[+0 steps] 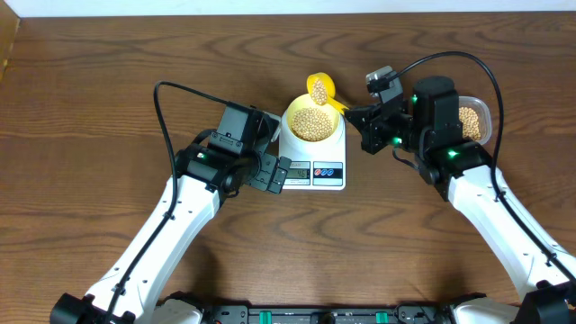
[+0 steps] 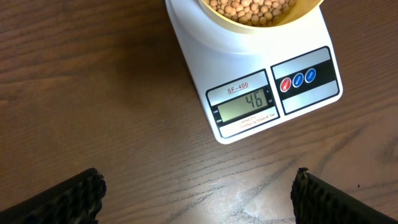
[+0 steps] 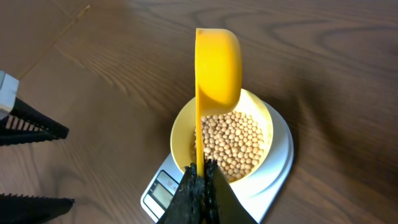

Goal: Scoop item into bowl and weigh 50g on scale
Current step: 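Hold the scoop tilted over the bowl, shaking out a few beans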

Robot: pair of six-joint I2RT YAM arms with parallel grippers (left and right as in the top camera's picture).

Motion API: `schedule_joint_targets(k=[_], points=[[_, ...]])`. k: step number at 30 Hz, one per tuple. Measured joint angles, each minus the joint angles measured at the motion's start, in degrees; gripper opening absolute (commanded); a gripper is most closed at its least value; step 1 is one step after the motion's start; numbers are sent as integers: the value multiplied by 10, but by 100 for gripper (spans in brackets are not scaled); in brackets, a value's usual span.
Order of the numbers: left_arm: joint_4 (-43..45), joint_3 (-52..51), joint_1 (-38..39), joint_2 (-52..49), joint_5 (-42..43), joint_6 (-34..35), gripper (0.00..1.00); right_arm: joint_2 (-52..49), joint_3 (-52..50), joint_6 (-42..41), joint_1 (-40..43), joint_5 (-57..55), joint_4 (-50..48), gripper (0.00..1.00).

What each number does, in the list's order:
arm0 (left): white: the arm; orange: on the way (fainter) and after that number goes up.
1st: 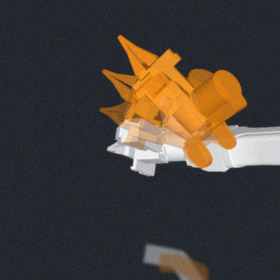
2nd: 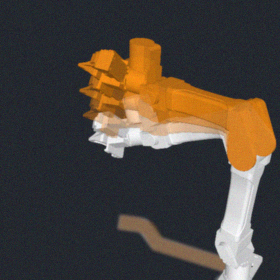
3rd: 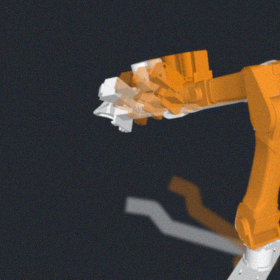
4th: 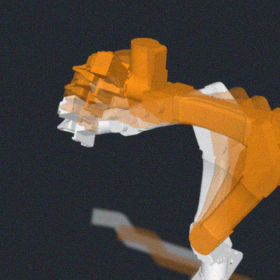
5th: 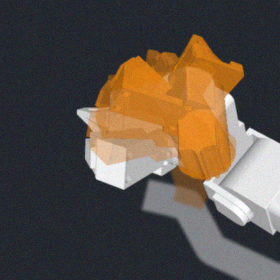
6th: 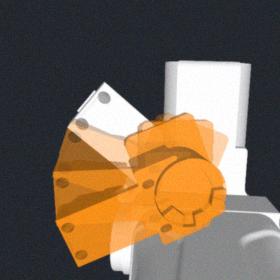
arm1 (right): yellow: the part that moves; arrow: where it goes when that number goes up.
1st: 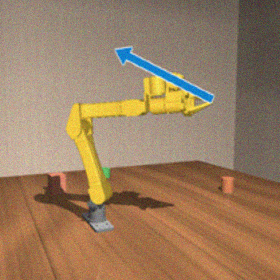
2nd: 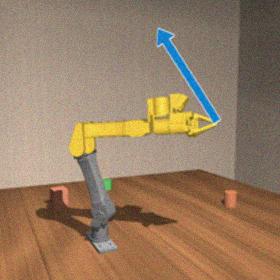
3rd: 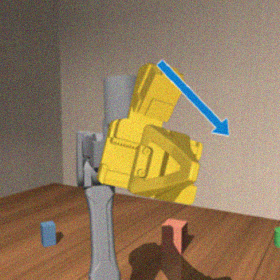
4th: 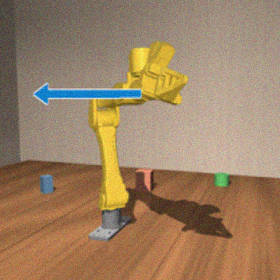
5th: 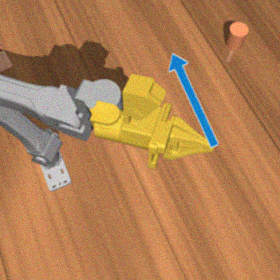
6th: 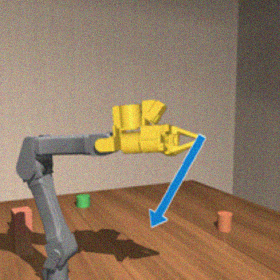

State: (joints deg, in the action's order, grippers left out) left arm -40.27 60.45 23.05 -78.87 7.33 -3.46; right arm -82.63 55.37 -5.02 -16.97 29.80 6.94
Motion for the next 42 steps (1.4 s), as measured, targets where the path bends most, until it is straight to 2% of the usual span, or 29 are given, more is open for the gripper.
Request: schedule_joint_targets(k=[34, 42], points=[[0, 0, 0, 0, 0, 0, 98, 0, 0, -9, -2, -5, -7, 1], [0, 0, 0, 0, 0, 0, 98, 0, 0, -37, -2, -7, -7, 1]])
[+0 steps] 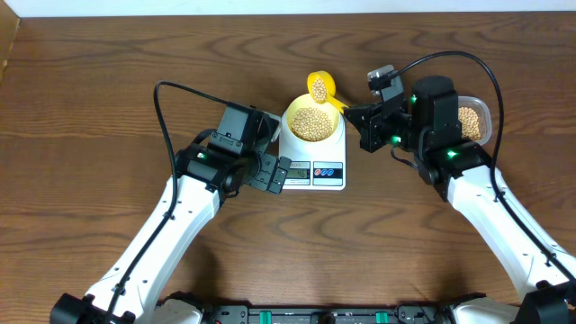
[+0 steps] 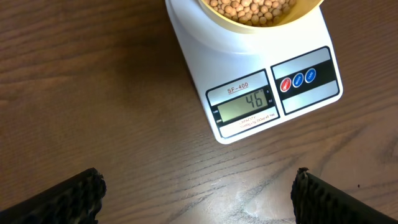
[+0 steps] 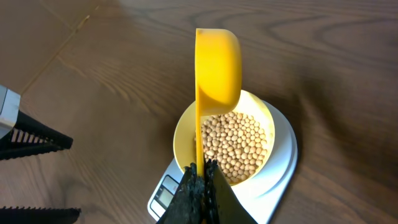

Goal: Scoop item into bowl and weigh 50g on scale
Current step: 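Hold the scoop tilted over the bowl, shaking out a few beans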

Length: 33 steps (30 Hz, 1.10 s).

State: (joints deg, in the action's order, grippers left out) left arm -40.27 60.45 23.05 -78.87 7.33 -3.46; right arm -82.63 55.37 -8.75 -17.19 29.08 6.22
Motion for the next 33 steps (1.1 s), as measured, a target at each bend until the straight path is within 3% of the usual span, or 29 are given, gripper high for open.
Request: schedule_joint_targets(k=[33], points=[[0, 0, 0, 0, 0, 0, 98, 9, 0, -51, 0, -1, -10, 1]])
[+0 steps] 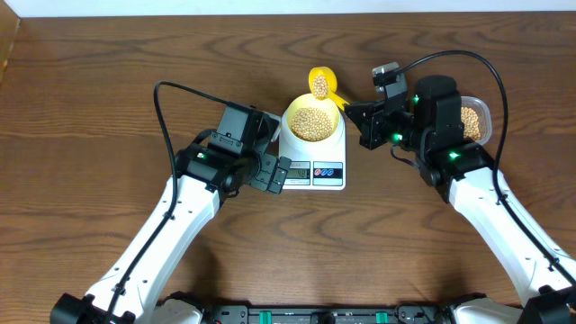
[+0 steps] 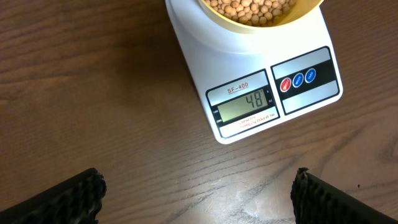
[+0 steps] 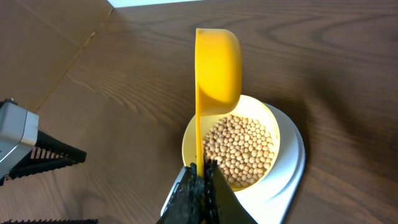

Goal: Scoop item into bowl and weigh 50g on scale
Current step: 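Hold the scoop tilted over the bowl, shaking out a few beans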

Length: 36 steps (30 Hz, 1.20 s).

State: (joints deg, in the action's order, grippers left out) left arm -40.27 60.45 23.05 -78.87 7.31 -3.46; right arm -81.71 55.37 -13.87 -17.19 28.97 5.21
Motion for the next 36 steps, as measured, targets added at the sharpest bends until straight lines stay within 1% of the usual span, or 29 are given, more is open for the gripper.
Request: schedule_joint_targets(k=[13, 23, 36], points=[[0, 0, 0, 0, 0, 0, 98, 0, 0, -4, 0, -1, 0, 1], [0, 0, 0, 0, 0, 0, 98, 0, 0, 83, 0, -2, 5, 1], [0, 0, 0, 0, 0, 0, 98, 0, 0, 133, -2, -3, 6, 1]])
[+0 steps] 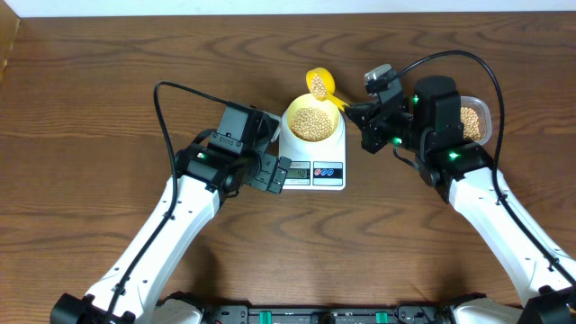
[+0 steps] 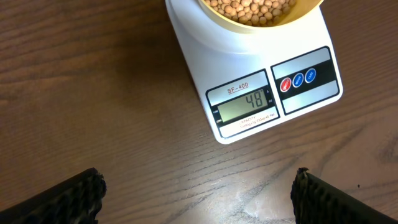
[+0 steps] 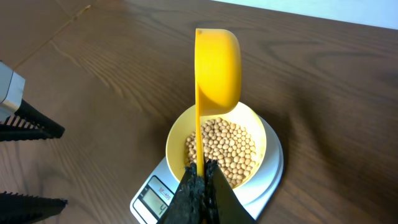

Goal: Scoop item into bowl and weigh 50g on scale

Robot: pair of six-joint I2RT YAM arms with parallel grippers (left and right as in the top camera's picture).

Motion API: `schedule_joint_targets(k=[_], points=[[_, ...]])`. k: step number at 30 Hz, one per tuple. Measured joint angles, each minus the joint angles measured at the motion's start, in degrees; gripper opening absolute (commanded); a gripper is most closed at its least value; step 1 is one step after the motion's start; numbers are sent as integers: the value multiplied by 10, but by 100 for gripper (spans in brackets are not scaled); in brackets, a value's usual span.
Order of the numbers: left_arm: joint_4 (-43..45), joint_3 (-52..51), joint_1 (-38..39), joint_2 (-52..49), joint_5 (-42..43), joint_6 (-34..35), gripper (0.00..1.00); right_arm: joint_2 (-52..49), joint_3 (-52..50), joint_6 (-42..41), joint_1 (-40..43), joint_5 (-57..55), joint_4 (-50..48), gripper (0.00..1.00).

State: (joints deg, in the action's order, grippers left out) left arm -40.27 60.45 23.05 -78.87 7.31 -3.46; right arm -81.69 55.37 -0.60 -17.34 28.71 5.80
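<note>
A white scale point(image 1: 312, 160) carries a yellow bowl point(image 1: 312, 121) of soybeans; its display point(image 2: 245, 103) reads 48. My right gripper point(image 3: 200, 169) is shut on the handle of a yellow scoop point(image 3: 217, 70), held edge-up above the bowl point(image 3: 216, 149). In the overhead view the scoop point(image 1: 319, 85) holds some beans just behind the bowl's far rim. My left gripper point(image 2: 198, 193) is open over bare wood, just in front of the scale point(image 2: 249, 74), with nothing between its fingers.
A clear tub of soybeans point(image 1: 472, 119) stands at the right, partly hidden behind my right arm. The wooden table point(image 1: 108, 90) stretches bare to the left and front. A black cable point(image 1: 171, 99) loops over my left arm.
My right gripper with the scoop has shifted slightly left over the bowl. The scale still reads 48. My left gripper has not moved.
The scale read 46 at the two oldest moments, with the scoop held above the bowl's far rim. By 1.2 s ago it read 48 and the scoop had drawn a little back. It reads 48 now, the scoop again over the bowl.
</note>
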Motion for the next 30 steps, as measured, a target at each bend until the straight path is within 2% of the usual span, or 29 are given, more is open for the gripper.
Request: schedule_joint_targets(k=[8, 16, 24, 30], points=[[0, 0, 0, 0, 0, 0, 98, 0, 0, 2, 0, 0, 0, 1], [0, 0, 0, 0, 0, 0, 98, 0, 0, -55, 0, 2, 0, 1], [0, 0, 0, 0, 0, 0, 98, 0, 0, -2, 0, 2, 6, 1], [0, 0, 0, 0, 0, 0, 98, 0, 0, -9, 0, 2, 7, 1]])
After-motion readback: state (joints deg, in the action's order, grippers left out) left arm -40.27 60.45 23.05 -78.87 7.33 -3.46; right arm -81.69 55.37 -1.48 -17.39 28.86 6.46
